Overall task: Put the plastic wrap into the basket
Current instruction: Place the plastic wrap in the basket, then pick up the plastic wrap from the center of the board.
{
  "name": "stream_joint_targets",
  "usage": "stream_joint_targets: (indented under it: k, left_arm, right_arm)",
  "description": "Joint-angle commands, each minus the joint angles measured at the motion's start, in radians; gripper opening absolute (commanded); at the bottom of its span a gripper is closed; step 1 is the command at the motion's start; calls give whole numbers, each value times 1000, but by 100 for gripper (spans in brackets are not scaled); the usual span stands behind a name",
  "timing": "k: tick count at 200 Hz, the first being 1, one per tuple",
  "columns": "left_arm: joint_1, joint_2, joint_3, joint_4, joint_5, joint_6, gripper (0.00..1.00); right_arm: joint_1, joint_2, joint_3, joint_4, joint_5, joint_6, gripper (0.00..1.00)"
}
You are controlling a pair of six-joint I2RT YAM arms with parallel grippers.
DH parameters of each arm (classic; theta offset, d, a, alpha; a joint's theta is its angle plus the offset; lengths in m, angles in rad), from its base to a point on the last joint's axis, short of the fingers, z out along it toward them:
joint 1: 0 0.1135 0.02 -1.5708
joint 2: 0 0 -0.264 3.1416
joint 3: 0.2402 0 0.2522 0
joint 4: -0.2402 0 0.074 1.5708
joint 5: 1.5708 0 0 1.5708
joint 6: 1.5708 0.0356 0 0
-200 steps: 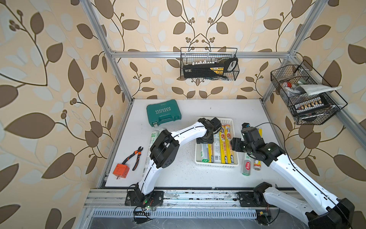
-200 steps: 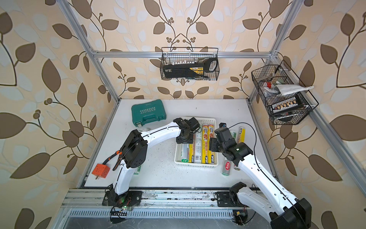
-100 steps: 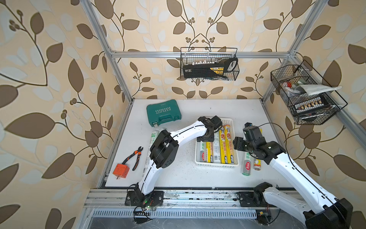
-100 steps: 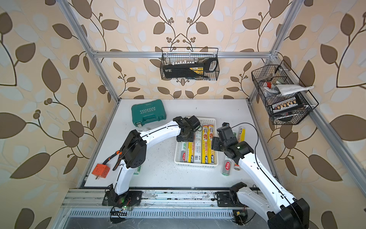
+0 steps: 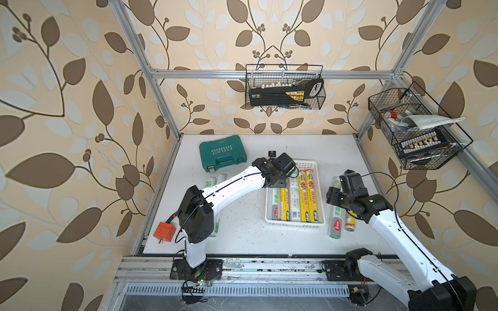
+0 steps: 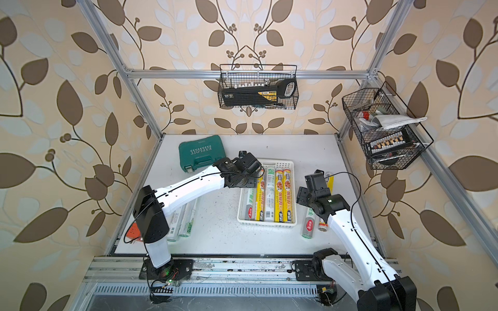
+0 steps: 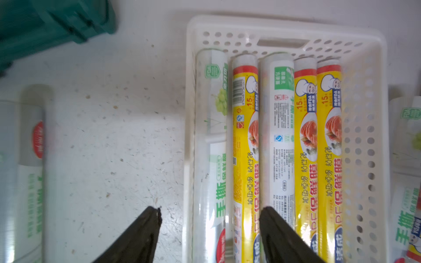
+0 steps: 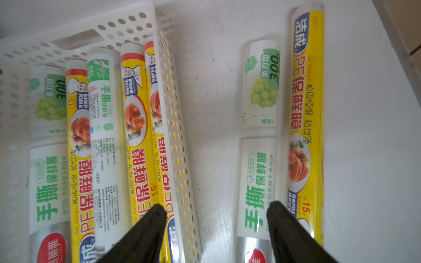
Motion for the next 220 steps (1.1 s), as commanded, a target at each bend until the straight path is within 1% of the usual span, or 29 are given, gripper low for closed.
stream_joint_targets:
  k: [1,17,36,62,67,73,83,111,162,193,220]
  left_arm:
    - [-7,-108,-59,-9,-169,15,85]
    - [-7,-168,-113,0,-238,18,93]
    - [-3,-243,-180,18,-299,30,99]
    - [18,-333,-258,22,-344,35,99]
    - [24,-337,-273,24,-349,34,99]
    - [31,-383,-294,31,-356,34,99]
    - [45,-420,-335,49,-363,42,99]
    - [100,-508,-446,92,-359,49,99]
    - [180,-612,-570,94,-396,37,99]
    - [220,-659,-626,101,-407,27,99]
    - [236,-671,-641,92,-411,18,99]
  right_arm:
    - [-34,-3,-25,24,20,3,75]
    - [-58,3,-40,34,21,9,75]
    - [-81,8,-56,48,22,19,76]
    - [-86,11,-65,65,59,29,77]
    - [-87,15,-65,65,63,31,80]
    - [-89,21,-64,64,67,36,84]
    - [-94,29,-64,65,64,40,86]
    - [-109,53,-78,84,50,66,87]
    - [-149,81,-117,137,26,86,86]
    - [-170,121,-119,151,-11,81,86]
    - [-182,153,-122,168,-43,81,86]
